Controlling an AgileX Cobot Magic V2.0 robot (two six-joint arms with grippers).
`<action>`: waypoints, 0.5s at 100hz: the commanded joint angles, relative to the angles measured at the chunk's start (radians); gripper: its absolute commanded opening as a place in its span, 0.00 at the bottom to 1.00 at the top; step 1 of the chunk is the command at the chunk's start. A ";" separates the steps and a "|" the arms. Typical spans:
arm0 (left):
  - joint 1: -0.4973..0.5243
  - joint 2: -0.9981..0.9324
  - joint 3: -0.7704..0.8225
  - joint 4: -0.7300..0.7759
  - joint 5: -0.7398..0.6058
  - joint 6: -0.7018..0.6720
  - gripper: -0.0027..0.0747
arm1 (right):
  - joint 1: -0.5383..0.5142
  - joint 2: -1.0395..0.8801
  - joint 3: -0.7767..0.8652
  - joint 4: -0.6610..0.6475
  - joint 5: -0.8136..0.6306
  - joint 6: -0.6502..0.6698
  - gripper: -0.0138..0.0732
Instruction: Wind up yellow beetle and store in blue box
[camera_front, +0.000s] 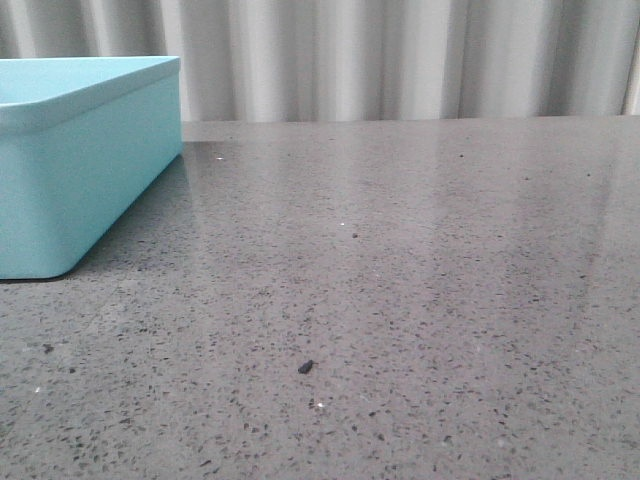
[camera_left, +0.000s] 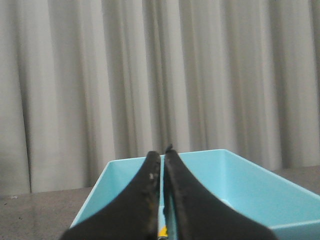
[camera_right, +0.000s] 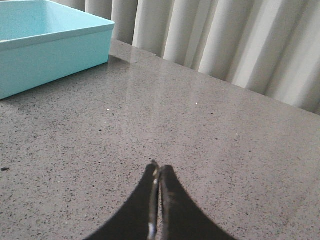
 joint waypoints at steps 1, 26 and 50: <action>-0.005 -0.027 0.029 -0.004 -0.003 0.000 0.01 | 0.000 0.013 -0.021 -0.008 -0.075 -0.008 0.11; -0.005 -0.053 0.029 -0.081 0.173 0.000 0.01 | 0.000 0.013 -0.021 0.005 -0.075 -0.008 0.11; -0.005 -0.053 0.029 -0.100 0.362 0.000 0.01 | 0.000 0.013 -0.017 0.005 -0.057 -0.008 0.11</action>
